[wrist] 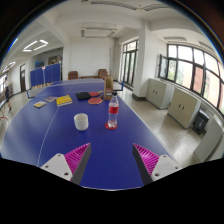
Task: Pour water
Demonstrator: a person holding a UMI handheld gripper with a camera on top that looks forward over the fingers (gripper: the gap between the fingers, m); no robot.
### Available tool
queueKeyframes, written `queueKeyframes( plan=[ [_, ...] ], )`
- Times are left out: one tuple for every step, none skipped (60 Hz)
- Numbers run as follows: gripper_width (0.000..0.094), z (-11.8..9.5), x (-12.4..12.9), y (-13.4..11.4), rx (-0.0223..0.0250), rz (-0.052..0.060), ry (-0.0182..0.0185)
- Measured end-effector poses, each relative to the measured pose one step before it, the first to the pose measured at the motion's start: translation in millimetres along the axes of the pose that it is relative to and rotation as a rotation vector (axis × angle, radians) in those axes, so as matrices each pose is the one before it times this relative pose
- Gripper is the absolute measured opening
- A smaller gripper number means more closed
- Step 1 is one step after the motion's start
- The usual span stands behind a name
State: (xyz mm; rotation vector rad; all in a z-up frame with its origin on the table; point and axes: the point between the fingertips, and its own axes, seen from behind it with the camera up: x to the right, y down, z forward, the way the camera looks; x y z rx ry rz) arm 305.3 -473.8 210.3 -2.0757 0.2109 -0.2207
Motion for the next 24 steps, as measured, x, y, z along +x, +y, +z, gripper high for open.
queueKeyframes(
  plan=[
    [0.0855,-1.08,-1.99,-0.12,0.00352,-0.0065,0.00203],
    [0.0856,-4.03,0.78,0.33,0.00449,-0.0079,0.00259],
    [0.0856,-4.74,1.23,0.31,0.00463,-0.0080,0.00307],
    [0.0855,-4.89,1.56,0.40,0.00348,-0.0073,0.00257],
    [0.0854,-4.50,1.20,0.75,0.00205,-0.0050,0.00113],
    [0.0851,-4.14,0.95,1.22,0.00066,-0.0024,-0.00079],
    [0.0853,-3.83,0.65,0.63,0.00026,-0.0004,-0.00248],
    [0.0857,0.67,1.10,3.14,0.00148,0.0014,-0.00450],
    [0.0851,-10.89,1.90,-1.44,-0.00028,0.0012,-0.00186],
    [0.0852,-1.83,-0.23,-0.34,0.00043,0.0012,-0.00025],
    [0.0853,-2.32,0.67,0.08,0.00127,0.0009,0.00004],
    [0.0851,-2.41,0.76,-0.28,0.00262,0.0000,0.00012],
    [0.0853,-2.02,0.85,-0.46,0.00366,-0.0011,0.00007],
    [0.0855,-1.97,0.90,-0.64,0.00377,-0.0013,-0.00001],
    [0.0851,0.11,2.11,1.05,0.00276,-0.0009,-0.00105],
    [0.0852,-1.65,0.39,-0.30,0.00135,0.0003,-0.00161],
    [0.0855,-1.79,0.26,-0.05,-0.00017,0.0013,-0.00263],
    [0.0853,-1.43,0.25,-0.24,0.00004,0.0021,-0.00308],
    [0.0854,-1.74,0.60,-0.19,0.00128,0.0023,-0.00249],
    [0.0855,-1.66,0.82,-0.50,0.00280,0.0020,-0.00181],
    [0.0853,-1.44,0.72,-0.12,0.00226,0.0018,-0.00132],
    [0.0854,-1.42,1.01,0.16,0.00076,0.0007,-0.00042],
    [0.0852,-1.00,1.33,0.28,-0.00107,-0.0006,0.00049],
    [0.0853,1.87,-0.24,0.78,-0.00176,-0.0011,0.00064]
  ],
)
